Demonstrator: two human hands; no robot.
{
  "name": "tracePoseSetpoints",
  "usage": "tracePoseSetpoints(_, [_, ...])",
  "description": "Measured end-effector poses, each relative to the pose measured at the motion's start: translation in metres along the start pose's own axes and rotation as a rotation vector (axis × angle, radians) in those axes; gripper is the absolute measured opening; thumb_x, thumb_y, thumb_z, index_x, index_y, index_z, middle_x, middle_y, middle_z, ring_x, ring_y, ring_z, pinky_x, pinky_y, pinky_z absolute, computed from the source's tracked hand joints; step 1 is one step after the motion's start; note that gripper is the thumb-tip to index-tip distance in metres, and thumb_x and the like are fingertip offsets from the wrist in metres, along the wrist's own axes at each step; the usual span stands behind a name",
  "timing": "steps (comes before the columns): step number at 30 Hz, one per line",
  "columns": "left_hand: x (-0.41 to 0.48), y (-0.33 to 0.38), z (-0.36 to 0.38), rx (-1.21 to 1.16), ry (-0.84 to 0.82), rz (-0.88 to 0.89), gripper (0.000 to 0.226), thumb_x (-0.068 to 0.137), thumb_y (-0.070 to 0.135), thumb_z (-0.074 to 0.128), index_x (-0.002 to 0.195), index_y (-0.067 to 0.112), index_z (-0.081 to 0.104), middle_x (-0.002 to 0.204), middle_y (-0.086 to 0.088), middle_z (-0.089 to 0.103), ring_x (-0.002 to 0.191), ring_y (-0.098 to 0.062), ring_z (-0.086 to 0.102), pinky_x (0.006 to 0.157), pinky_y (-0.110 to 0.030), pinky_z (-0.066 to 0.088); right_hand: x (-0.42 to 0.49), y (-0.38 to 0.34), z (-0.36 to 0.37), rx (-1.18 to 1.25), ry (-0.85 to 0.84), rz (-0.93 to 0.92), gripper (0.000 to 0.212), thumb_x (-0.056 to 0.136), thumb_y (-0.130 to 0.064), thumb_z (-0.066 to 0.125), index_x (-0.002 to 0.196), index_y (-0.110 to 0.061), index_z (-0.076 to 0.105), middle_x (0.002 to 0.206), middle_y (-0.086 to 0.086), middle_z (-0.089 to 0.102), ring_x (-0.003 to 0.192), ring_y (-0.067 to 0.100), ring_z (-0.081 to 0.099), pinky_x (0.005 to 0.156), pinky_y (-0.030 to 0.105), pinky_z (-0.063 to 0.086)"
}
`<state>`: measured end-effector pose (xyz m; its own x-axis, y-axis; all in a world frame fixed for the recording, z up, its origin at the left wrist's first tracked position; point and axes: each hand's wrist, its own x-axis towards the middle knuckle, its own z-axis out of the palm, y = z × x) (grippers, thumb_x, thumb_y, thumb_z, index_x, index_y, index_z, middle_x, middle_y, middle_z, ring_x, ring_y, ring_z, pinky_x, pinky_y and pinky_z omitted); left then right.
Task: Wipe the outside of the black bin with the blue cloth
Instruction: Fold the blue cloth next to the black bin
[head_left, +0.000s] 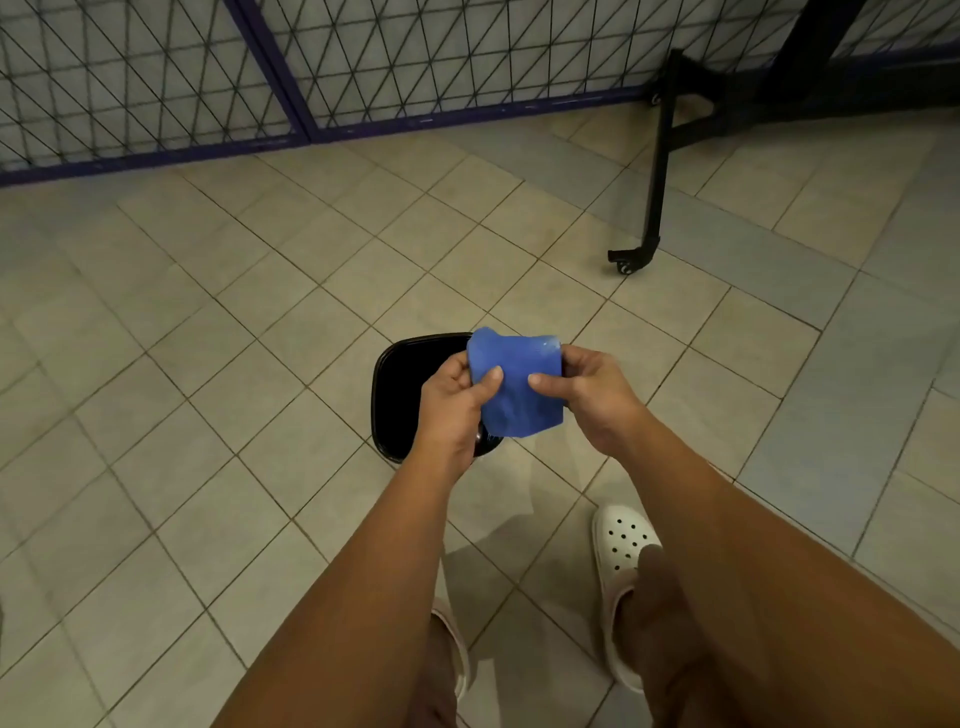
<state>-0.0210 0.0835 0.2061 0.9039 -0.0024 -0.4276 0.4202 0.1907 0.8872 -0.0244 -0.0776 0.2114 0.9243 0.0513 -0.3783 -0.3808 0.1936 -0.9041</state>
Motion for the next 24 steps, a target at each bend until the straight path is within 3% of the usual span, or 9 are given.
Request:
tracePoseSetpoints(3, [0.006,-0.005,0.001,0.078,-0.016,0.002,0.046,0.088,-0.001,0.067,0.130,0.006,0.050,0.113,-0.012,0.071,0.099,-0.021,0.071,0.076,-0.027,0.057,0.007,0.005,-0.007,-0.033,-0.016,0.021,0.035,0.076,0.008,0.066,0.109,-0.004,0.063,0.105,0.014,0.069,0.096,0.028,0.067,0.084,0.038,0.054])
tracePoseSetpoints(6, [0.013,-0.010,0.003,0.220,-0.006,0.015,0.064,0.086,-0.001,0.070,0.139,0.015,0.037,0.111,-0.012,0.070,0.101,-0.022,0.069,0.081,-0.031,0.056,0.010,0.009,-0.010,-0.172,0.109,0.062,0.045,0.076,0.007,0.068,0.114,-0.012,0.052,0.099,0.007,0.068,0.093,0.025,0.066,0.077,0.032,0.054])
tracePoseSetpoints(8, [0.018,-0.013,0.005,0.353,-0.020,0.039,0.064,0.085,-0.001,0.070,0.139,0.016,0.042,0.111,-0.012,0.069,0.103,-0.024,0.067,0.088,-0.035,0.056,0.014,0.012,-0.013,-0.224,0.188,0.048,0.062,0.078,0.003,0.069,0.126,-0.021,0.038,0.094,0.007,0.065,0.087,0.020,0.064,0.069,0.024,0.050])
tracePoseSetpoints(11, [0.023,-0.014,0.006,0.593,-0.044,0.062,0.054,0.084,0.002,0.072,0.134,0.013,0.053,0.120,-0.007,0.065,0.110,-0.022,0.063,0.097,-0.037,0.052,0.019,0.015,-0.016,-0.319,0.118,-0.023,0.080,0.079,0.005,0.066,0.141,-0.030,0.029,0.090,0.009,0.061,0.084,0.015,0.062,0.074,0.021,0.051])
tracePoseSetpoints(14, [0.025,-0.012,0.008,0.757,-0.004,0.092,0.049,0.087,0.003,0.069,0.133,0.013,0.056,0.120,-0.004,0.062,0.109,-0.018,0.060,0.097,-0.028,0.049,0.025,0.018,-0.015,-0.598,0.090,-0.032,0.064,0.074,0.003,0.071,0.132,-0.016,0.050,0.113,0.002,0.062,0.100,0.013,0.059,0.082,0.018,0.045])
tracePoseSetpoints(19, [0.028,-0.015,0.004,0.860,0.029,0.207,0.021,0.086,0.004,0.070,0.102,0.018,0.068,0.111,-0.006,0.051,0.097,-0.020,0.058,0.091,-0.027,0.048,0.030,0.025,-0.006,-0.937,0.206,-0.126,0.021,0.079,-0.006,0.068,0.097,-0.017,0.068,0.094,0.004,0.059,0.092,0.018,0.054,0.074,0.022,0.041])
tracePoseSetpoints(22, [0.033,-0.015,-0.001,0.774,0.001,0.223,0.019,0.087,0.002,0.067,0.094,0.020,0.066,0.115,-0.003,0.050,0.096,-0.012,0.055,0.082,-0.016,0.046,0.033,0.026,-0.011,-0.964,0.220,-0.181,0.012,0.077,-0.017,0.072,0.088,-0.021,0.067,0.103,-0.002,0.045,0.105,0.015,0.037,0.086,0.022,0.031])
tracePoseSetpoints(24, [0.036,-0.014,-0.003,0.649,-0.037,0.176,0.016,0.090,0.005,0.064,0.100,0.018,0.064,0.113,-0.002,0.056,0.097,-0.011,0.057,0.078,-0.014,0.044,0.034,0.022,-0.013,-0.768,0.167,-0.154,0.013,0.076,-0.020,0.073,0.080,-0.023,0.061,0.112,-0.004,0.050,0.108,0.013,0.041,0.090,0.026,0.035])
